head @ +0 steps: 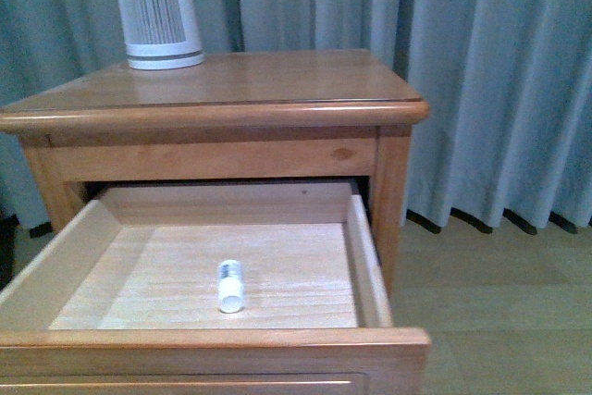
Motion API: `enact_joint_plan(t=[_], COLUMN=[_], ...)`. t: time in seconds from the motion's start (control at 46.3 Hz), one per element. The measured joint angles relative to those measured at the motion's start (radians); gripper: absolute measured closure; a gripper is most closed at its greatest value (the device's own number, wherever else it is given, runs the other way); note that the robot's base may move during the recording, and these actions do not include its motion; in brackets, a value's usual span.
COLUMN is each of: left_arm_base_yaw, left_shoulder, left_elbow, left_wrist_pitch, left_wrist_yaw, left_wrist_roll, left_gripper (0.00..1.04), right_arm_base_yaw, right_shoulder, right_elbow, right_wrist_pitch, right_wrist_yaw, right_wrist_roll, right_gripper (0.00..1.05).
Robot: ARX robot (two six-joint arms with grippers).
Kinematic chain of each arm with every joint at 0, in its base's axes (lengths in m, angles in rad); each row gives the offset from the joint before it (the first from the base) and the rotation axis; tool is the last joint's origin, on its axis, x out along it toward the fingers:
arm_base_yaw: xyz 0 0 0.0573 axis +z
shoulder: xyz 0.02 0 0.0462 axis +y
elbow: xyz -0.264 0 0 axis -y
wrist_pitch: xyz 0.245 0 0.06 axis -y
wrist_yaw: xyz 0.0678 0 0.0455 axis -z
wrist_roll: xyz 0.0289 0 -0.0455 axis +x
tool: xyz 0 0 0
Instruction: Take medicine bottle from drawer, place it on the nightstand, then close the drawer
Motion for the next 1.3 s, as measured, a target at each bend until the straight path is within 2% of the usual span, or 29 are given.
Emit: enact_joint_plan(t=[0.648,0.757,0.821,0.865,0.886,0.93,0.994,1.059,1.167,1.297], left_arm_base_yaw=[0.000,0.000,0.000,0.001,0.001,0.001,0.001,0.001,0.001,0.001], left_shoulder=[-0.186,-0.303,-0.356,-0.358,-0.359,-0.360,-0.362,-0.362,-0.362,-0.362], left_elbow=[-0.044,-0.043,-0.043,-0.043,-0.043,-0.043,-0.043,-0.043,-0.043,-0.043], left_wrist_pitch=[-0.137,-0.286,-0.313,-0.314,-0.314,-0.315,-0.317,-0.317,-0.317,-0.317], left_wrist_yaw=[-0.004,-0.003,-0.003,-0.003,-0.003,-0.002,-0.003,-0.003,-0.003,-0.003], left_wrist_roll=[0.000,0.000,0.000,0.000,0.000,0.000,0.000,0.000,0.000,0.000], left_gripper=[1.01,1.01,1.01,1.01,1.01,1.01,1.01,1.01,1.01,1.01], right_arm_base_yaw=[-0.001,-0.001,-0.001,-0.015,-0.032,-0.048,-0.043,-0.007,0.062,0.141], right_shoulder=[0.000,0.000,0.000,0.023,0.068,0.187,0.386,0.582,0.834,1.165], right_elbow=[0.000,0.000,0.000,0.013,0.042,0.097,0.216,0.379,0.590,0.825], right_wrist_pitch=[-0.001,-0.001,-0.001,-0.044,-0.103,-0.116,-0.050,0.041,0.108,0.130], right_wrist_yaw=[-0.006,-0.006,-0.006,-0.059,-0.108,-0.149,-0.138,-0.125,-0.095,-0.059], right_wrist_roll=[0.000,0.000,0.000,0.044,0.095,0.182,0.251,0.258,0.224,0.161], right_gripper=[0.07,0.07,0.07,0.07,0.07,0.07,0.07,0.07,0.07,0.07])
